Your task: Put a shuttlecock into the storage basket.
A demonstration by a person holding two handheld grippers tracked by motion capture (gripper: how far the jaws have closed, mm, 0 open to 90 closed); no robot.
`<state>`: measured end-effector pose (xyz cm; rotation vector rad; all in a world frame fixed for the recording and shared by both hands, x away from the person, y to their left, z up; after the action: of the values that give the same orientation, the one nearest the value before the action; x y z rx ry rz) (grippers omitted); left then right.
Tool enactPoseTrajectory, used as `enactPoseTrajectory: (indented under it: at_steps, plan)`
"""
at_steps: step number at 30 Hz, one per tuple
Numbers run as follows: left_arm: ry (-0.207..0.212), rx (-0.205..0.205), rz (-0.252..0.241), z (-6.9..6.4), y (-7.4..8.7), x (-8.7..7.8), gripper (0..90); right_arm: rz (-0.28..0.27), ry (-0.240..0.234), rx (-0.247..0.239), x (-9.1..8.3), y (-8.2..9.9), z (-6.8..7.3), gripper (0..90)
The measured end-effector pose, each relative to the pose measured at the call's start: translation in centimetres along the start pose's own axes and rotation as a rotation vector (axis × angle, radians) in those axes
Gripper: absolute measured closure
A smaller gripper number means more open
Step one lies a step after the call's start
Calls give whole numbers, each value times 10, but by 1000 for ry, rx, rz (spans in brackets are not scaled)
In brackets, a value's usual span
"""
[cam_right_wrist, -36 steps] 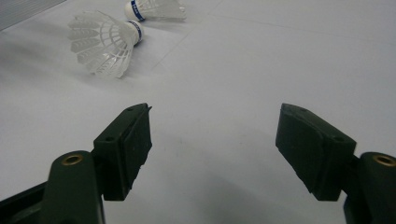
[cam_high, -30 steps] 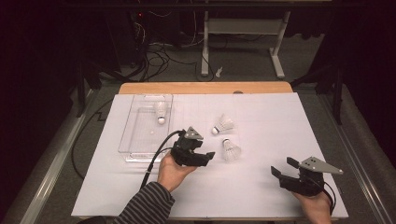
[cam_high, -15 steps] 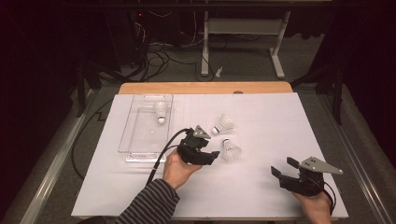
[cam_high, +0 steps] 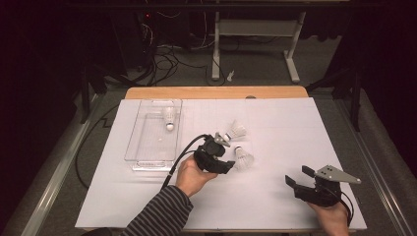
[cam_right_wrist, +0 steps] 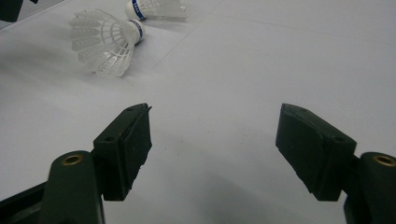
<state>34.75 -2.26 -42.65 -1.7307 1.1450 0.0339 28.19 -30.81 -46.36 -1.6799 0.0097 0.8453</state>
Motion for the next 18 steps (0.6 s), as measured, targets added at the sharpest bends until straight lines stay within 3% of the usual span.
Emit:
enactPoseTrajectory:
  at_steps: [18]
  plan:
    - [-40,6,56,-3,-2,15,468,3,-1,0,0,0,0,273]
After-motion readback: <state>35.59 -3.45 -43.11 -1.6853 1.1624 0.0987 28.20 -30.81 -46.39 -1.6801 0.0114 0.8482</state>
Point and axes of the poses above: each handheld gripper's, and its own axes: x roughly forward along the jaws, y roughly out of its underside, z roughly to its left, the point moved 1 cm from there along x, roughly forward along the jaws, and after that the axes turned 5 degrees about -x, right-handed, at the moved point
